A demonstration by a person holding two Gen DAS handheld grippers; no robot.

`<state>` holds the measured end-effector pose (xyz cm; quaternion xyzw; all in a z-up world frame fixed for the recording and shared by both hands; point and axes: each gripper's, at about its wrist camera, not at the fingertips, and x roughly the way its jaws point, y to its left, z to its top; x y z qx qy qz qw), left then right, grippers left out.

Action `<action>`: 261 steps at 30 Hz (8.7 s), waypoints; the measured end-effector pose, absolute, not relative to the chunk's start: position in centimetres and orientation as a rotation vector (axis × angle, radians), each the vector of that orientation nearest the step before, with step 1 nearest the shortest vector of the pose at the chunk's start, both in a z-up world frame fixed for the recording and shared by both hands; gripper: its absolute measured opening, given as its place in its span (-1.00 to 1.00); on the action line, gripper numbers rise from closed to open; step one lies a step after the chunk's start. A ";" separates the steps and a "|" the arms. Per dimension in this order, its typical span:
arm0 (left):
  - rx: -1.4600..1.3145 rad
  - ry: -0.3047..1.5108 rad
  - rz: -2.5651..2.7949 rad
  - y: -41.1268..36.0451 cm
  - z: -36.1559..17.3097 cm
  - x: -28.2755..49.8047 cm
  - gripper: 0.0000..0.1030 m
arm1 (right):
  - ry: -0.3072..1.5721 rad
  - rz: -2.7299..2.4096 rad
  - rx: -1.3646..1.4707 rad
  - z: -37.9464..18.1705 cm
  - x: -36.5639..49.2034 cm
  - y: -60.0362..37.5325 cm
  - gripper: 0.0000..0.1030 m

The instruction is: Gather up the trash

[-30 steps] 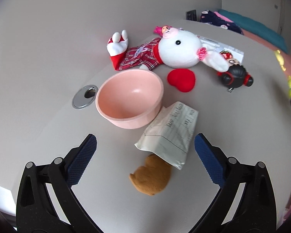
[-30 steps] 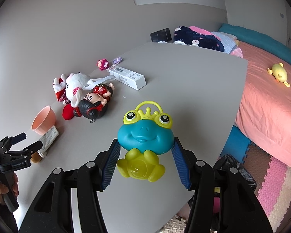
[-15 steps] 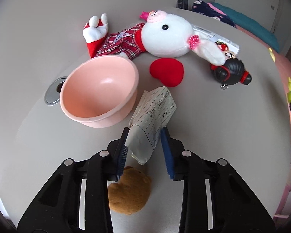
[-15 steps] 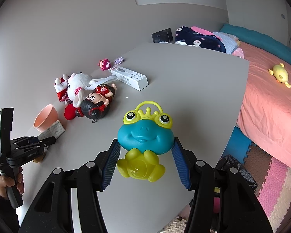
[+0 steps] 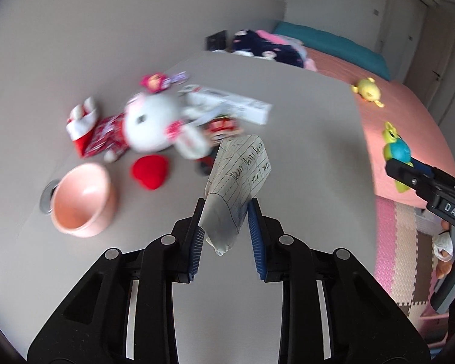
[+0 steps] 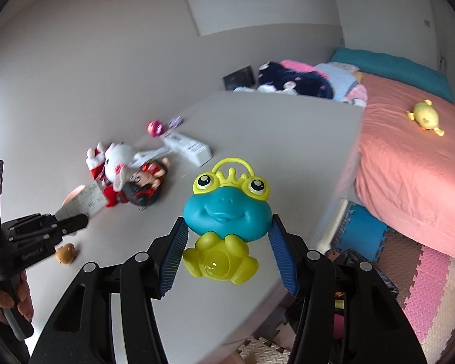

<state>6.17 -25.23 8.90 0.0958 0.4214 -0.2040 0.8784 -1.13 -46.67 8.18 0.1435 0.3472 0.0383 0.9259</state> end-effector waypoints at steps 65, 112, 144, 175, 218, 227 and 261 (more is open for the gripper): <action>0.305 0.872 -0.493 -32.1 7.8 2.8 0.88 | 0.731 -0.016 0.346 9.2 -2.5 -50.8 0.95; 0.098 0.946 -0.271 -12.0 3.3 7.2 -0.38 | 0.903 0.189 0.049 4.7 12.3 -30.5 0.51; 0.297 0.880 -0.717 -42.8 7.6 0.6 -0.38 | 0.724 -0.040 0.329 9.5 -4.6 -58.0 0.51; 0.392 0.943 -0.791 -50.1 3.9 -0.4 0.88 | 0.744 -0.301 0.428 6.1 -7.7 -67.2 0.95; -0.050 0.913 -0.116 -10.2 7.3 13.1 0.88 | 0.774 0.276 0.104 9.1 11.8 -31.6 0.95; -0.056 0.985 -0.043 -8.0 4.7 17.2 0.88 | 0.779 0.332 -0.065 8.2 16.6 -25.0 0.95; -0.147 0.915 -0.086 -7.7 4.4 17.2 -0.74 | 0.676 0.332 -0.064 11.6 17.5 -24.8 0.31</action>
